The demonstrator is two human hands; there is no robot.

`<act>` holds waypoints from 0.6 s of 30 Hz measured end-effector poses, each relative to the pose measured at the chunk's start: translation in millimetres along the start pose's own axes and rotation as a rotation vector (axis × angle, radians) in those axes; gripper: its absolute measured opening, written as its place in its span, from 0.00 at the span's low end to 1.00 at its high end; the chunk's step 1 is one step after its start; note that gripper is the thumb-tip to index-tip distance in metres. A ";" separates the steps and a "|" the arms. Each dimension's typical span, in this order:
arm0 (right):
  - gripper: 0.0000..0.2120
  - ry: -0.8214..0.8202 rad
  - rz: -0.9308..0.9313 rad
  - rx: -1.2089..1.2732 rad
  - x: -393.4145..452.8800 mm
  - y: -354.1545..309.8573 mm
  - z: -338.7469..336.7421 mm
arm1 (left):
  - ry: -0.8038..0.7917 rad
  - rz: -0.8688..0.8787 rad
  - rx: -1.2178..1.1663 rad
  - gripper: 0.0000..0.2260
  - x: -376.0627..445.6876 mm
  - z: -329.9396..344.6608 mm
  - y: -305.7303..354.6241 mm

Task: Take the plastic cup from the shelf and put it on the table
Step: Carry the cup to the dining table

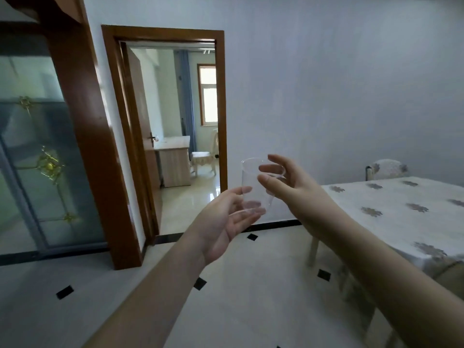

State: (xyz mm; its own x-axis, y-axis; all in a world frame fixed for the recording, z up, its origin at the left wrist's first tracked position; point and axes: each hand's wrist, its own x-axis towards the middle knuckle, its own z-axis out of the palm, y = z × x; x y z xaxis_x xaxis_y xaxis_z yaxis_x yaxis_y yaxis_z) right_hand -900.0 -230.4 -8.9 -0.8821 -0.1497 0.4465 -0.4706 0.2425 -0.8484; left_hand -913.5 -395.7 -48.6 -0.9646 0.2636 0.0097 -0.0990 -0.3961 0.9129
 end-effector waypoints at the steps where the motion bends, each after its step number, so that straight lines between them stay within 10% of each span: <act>1: 0.40 0.022 0.006 -0.008 6.2 3.9 1.5 | -0.006 -0.018 -0.011 0.11 9.5 -3.1 1.8; 18: 0.31 0.291 0.125 -0.176 67.6 122.4 -77.2 | -0.215 -0.184 0.028 0.16 186.7 40.5 -61.7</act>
State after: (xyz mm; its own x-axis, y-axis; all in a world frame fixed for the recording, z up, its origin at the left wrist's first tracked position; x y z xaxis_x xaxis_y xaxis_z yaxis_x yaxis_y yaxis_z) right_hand -1018.7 -136.8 -60.5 -0.8897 0.1646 0.4260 -0.3323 0.4066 -0.8511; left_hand -1077.6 -286.4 -86.6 -0.8566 0.5107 -0.0733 -0.2578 -0.3006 0.9183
